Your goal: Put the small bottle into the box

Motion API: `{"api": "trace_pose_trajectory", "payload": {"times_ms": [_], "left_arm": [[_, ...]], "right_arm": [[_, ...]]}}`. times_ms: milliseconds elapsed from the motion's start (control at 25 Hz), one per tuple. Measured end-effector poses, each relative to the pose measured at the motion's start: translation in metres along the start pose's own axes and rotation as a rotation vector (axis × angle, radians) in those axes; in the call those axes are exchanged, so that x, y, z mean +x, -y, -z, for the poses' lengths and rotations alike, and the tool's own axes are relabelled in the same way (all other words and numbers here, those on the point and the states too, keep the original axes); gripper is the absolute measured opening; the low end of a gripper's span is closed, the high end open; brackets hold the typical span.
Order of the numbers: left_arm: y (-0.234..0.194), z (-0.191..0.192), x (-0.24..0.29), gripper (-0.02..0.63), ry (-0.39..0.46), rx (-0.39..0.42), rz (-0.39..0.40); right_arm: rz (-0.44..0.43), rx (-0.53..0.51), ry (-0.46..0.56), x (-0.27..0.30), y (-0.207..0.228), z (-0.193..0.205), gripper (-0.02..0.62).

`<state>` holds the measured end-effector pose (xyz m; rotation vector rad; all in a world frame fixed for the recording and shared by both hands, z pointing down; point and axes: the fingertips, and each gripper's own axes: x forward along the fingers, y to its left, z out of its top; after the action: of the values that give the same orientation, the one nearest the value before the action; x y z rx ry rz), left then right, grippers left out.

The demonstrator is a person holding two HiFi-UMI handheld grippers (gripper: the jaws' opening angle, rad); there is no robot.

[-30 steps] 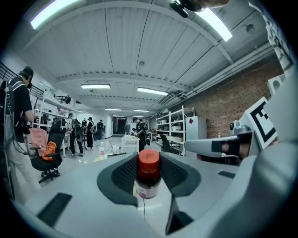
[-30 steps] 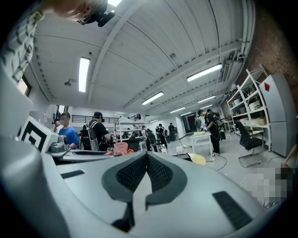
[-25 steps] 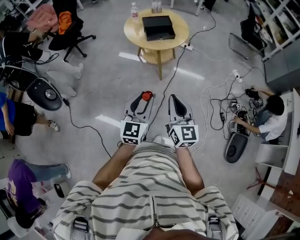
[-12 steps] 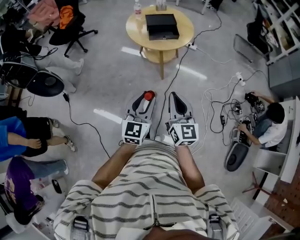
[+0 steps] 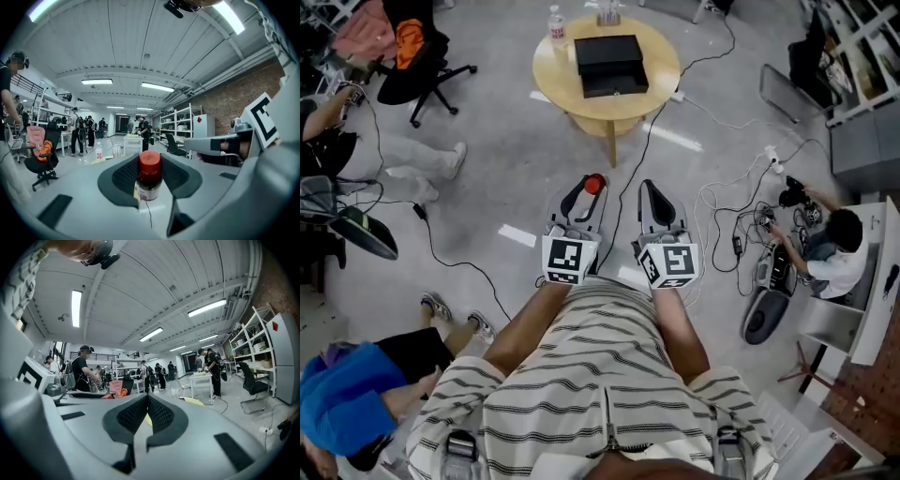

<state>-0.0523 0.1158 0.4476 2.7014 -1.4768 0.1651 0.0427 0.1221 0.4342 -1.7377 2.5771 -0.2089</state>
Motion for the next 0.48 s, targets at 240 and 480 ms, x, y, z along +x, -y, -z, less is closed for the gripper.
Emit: {"api": "trace_pose_trajectory", "payload": {"times_ms": [240,480], "left_arm": [[-0.042,-0.015,0.068,0.150,-0.015,0.008,0.034],[-0.087,-0.023,0.128,0.150,-0.023,0.023,0.073]], "right_arm": [[0.043,0.011,-0.006,0.071,0.031,-0.016,0.018],[0.072,0.008,-0.012,0.143,0.051,-0.026,0.018]]}}
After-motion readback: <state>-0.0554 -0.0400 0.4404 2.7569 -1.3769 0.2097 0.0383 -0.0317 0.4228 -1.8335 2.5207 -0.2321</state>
